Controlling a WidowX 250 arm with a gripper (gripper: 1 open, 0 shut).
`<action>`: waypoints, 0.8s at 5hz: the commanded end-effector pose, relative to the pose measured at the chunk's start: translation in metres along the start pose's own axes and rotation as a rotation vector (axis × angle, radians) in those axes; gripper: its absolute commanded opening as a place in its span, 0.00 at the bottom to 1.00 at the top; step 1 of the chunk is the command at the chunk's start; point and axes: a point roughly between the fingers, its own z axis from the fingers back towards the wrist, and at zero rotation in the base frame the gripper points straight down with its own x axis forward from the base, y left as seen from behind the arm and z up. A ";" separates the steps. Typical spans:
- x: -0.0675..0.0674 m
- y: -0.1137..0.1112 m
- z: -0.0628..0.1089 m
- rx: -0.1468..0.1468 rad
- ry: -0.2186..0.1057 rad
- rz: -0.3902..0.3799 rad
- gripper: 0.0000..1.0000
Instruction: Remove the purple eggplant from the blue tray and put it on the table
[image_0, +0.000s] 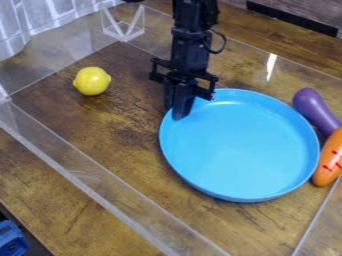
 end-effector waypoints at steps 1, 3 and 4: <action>-0.010 0.011 0.002 0.015 0.004 -0.001 0.00; -0.019 0.021 0.006 0.019 -0.007 -0.003 0.00; -0.019 0.023 0.009 0.019 -0.014 -0.011 0.00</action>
